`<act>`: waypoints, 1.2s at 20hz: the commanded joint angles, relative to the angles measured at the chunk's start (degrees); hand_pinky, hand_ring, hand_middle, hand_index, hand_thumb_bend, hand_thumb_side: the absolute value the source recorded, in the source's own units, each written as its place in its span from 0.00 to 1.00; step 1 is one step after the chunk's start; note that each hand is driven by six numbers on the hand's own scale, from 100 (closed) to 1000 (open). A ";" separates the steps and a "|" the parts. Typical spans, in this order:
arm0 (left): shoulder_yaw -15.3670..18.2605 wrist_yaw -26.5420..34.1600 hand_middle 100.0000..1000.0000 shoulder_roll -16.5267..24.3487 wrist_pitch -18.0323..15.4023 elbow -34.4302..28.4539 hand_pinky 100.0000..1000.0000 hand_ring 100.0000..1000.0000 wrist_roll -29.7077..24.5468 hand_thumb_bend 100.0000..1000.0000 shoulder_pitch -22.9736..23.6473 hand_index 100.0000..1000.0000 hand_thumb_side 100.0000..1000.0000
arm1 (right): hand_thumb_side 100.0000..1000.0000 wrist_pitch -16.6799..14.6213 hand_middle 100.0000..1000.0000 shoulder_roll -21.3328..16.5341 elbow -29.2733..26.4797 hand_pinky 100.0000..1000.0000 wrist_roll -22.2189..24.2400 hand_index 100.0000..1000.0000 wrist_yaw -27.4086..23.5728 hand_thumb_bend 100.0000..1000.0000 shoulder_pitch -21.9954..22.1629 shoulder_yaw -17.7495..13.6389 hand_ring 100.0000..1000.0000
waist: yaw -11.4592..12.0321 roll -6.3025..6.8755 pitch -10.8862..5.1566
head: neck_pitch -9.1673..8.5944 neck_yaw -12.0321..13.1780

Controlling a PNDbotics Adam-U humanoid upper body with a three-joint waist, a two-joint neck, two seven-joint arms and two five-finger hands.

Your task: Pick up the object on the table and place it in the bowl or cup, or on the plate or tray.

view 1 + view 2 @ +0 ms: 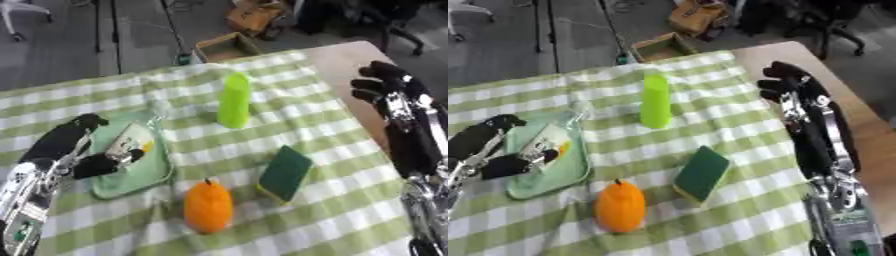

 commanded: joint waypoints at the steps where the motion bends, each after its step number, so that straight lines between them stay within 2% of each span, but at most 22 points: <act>1: 1.91 0.20 0.92 0.15 1.38 -4.76 0.89 0.86 4.22 0.72 -0.40 0.91 0.88 | 0.60 -0.08 0.74 -0.55 -1.10 0.77 0.11 0.82 -0.36 0.00 -0.41 0.06 0.75 | 0.16 -0.68 -7.61 | 0.02 -0.16; 2: 2.59 1.10 0.92 0.13 2.11 -6.74 0.89 0.86 6.08 0.72 -0.07 0.91 0.88 | 0.60 -0.07 0.74 -0.54 -1.10 0.77 0.10 0.82 -0.35 0.00 -0.40 0.04 0.75 | 0.22 -0.69 -7.60 | 0.01 -0.17; 3: 3.52 2.26 0.90 0.09 2.96 -9.00 0.89 0.83 8.17 0.60 0.11 0.89 0.91 | 0.60 -0.05 0.74 -0.52 -1.10 0.77 0.07 0.82 -0.34 0.00 -0.37 0.01 0.74 | 0.33 -0.72 -7.62 | 0.04 -0.23; 6: 6.03 8.35 0.88 0.24 5.25 -16.40 0.88 0.82 15.77 0.55 1.20 0.88 0.92 | 0.60 -0.03 0.74 -0.53 -1.10 0.77 -0.03 0.82 -0.31 0.00 -0.29 -0.07 0.74 | 0.52 -0.71 -7.61 | 0.02 -0.34; 7: 7.04 10.61 0.83 0.16 5.33 -18.90 0.83 0.77 18.27 0.43 1.19 0.86 0.93 | 0.60 -0.02 0.74 -0.51 -1.10 0.77 -0.07 0.82 -0.31 0.00 -0.23 -0.11 0.74 | 0.70 -0.75 -7.65 | 0.10 -0.45; 10: 12.45 23.99 0.81 0.90 2.84 -30.66 0.79 0.75 32.76 0.45 3.77 0.85 0.93 | 0.60 0.02 0.74 -0.56 -1.10 0.77 -0.30 0.82 -0.20 0.00 -0.08 -0.38 0.74 | 1.54 -0.80 -7.63 | 0.25 -0.99; 12: 15.07 31.62 0.80 2.15 -0.61 -33.02 0.78 0.74 40.93 0.46 5.75 0.85 0.93 | 0.60 0.01 0.74 -0.62 -1.10 0.77 -0.50 0.82 -0.13 0.00 -0.01 -0.55 0.74 | 2.07 -0.81 -7.63 | 0.30 -1.31; 14: 16.82 37.27 0.78 2.93 -3.90 -33.58 0.77 0.72 46.09 0.45 7.90 0.83 0.94 | 0.60 0.00 0.74 -0.62 -1.10 0.77 -0.61 0.82 -0.07 0.00 0.06 -0.62 0.74 | 2.47 -0.74 -7.64 | 0.32 -1.59; 18: 18.57 43.42 0.77 4.70 -9.15 -33.75 0.76 0.71 51.31 0.42 13.77 0.83 0.94 | 0.60 -0.08 0.74 -0.67 -1.10 0.77 -0.65 0.82 -0.01 0.00 0.01 -0.67 0.74 | 2.58 -0.61 -7.46 | 0.17 -2.24; 24: 20.04 44.58 0.77 4.44 -12.80 -33.76 0.75 0.69 53.13 0.37 20.80 0.84 0.94 | 0.60 -0.15 0.74 -0.52 -1.10 0.77 -0.77 0.82 -0.03 0.00 -0.22 -0.76 0.74 | 2.28 -0.58 -7.26 | -0.44 -2.09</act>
